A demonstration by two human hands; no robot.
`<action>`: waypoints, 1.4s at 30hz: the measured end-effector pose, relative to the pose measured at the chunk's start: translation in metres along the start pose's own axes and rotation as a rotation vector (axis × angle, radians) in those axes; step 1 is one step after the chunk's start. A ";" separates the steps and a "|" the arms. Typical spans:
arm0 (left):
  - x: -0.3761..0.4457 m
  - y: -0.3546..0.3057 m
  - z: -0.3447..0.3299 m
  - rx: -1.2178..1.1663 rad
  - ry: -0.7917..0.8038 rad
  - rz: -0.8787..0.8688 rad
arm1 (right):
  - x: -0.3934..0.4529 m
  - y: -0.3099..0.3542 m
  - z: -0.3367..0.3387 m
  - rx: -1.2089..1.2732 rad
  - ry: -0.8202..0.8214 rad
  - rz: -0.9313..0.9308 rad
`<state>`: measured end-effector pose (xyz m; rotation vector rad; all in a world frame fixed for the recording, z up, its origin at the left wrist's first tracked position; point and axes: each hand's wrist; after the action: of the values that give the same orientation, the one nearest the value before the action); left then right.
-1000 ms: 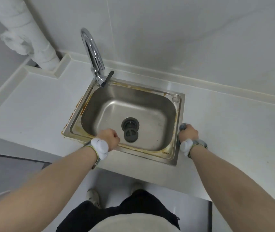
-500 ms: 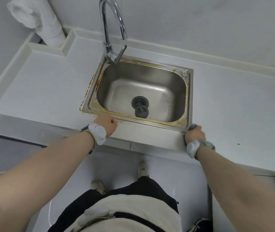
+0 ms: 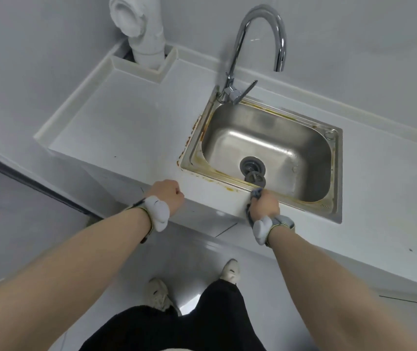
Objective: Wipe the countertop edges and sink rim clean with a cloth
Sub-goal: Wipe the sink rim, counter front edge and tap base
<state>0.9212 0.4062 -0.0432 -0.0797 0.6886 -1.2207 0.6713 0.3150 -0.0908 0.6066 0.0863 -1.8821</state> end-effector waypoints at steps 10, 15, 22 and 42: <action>-0.026 0.071 -0.003 -0.102 -0.005 0.113 | -0.044 0.150 -0.061 -0.081 0.217 0.314; -0.021 0.085 0.009 -0.059 0.002 0.151 | -0.050 0.165 -0.061 -0.064 0.260 0.382; 0.021 0.069 0.023 -0.034 -0.042 0.085 | -0.028 0.039 -0.006 0.036 0.194 0.152; 0.007 0.083 0.033 -0.050 -0.019 -0.037 | -0.060 0.084 -0.022 -0.054 0.236 0.258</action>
<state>1.0089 0.4207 -0.0536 -0.1459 0.7038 -1.2373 0.7700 0.3405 -0.0639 0.7636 0.2028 -1.5499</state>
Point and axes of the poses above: each hand's wrist, its own x-axis towards the middle knuckle, its own z-axis out of the back of the hand, y = z × x, and after that the axes turned 8 degrees about -z, right-handed
